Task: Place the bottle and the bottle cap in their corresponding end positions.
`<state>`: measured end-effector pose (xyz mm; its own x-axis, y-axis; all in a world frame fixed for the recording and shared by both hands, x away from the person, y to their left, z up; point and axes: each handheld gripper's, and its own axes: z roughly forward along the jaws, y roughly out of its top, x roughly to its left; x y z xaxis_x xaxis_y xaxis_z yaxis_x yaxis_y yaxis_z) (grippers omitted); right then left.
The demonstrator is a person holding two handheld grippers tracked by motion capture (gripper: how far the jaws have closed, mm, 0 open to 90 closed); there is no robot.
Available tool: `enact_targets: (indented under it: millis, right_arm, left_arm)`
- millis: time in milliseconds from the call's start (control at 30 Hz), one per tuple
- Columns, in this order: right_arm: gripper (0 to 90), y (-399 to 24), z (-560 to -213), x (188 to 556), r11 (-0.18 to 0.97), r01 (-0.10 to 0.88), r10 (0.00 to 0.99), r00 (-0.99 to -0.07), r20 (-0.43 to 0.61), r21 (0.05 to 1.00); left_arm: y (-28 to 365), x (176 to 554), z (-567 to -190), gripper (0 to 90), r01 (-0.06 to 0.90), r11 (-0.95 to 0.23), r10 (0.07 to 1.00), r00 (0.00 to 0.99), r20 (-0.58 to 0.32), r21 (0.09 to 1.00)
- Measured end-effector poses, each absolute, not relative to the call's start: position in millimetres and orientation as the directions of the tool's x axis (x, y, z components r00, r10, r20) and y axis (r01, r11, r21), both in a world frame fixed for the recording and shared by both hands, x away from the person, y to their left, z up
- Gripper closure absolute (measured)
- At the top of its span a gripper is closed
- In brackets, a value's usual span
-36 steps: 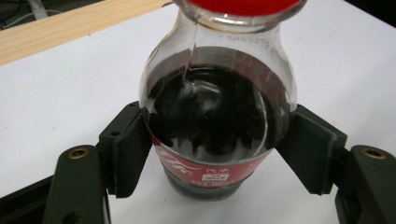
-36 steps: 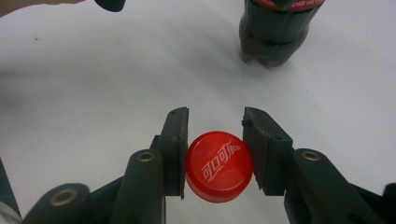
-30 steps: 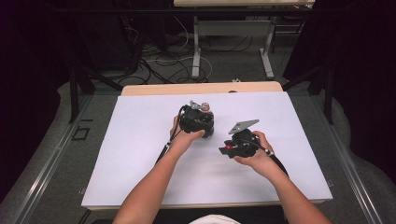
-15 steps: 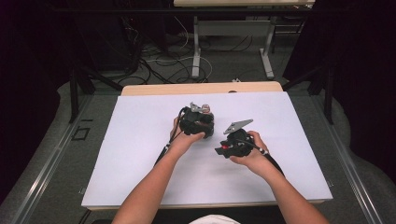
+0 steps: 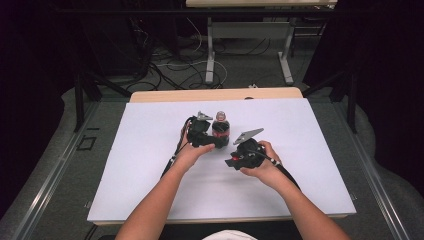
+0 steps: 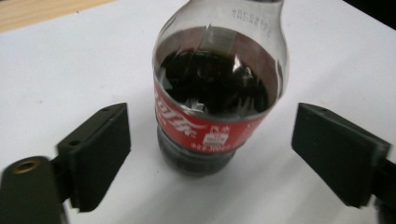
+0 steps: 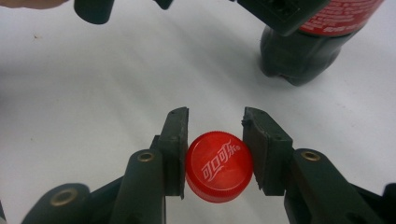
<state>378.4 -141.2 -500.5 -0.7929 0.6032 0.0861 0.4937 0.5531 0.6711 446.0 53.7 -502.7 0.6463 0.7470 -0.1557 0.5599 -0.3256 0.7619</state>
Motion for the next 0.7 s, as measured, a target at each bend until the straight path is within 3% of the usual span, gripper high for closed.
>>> enact_targets:
  millis: [200,700]
  right_arm:
    - [61.3,-130.9,-507.3,376.4,0.544,0.496,0.604,-0.791,0.095,0.677]
    - [61.2,-107.9,-525.7,371.0,0.586,0.476,0.557,-0.824,0.100,0.656]
  left_arm:
    - [65.8,436.4,-497.8,0.7,0.571,-0.315,0.742,0.647,-0.179,0.758]
    - [96.2,393.3,-492.1,0.7,0.567,-0.286,0.746,0.638,-0.192,0.773]
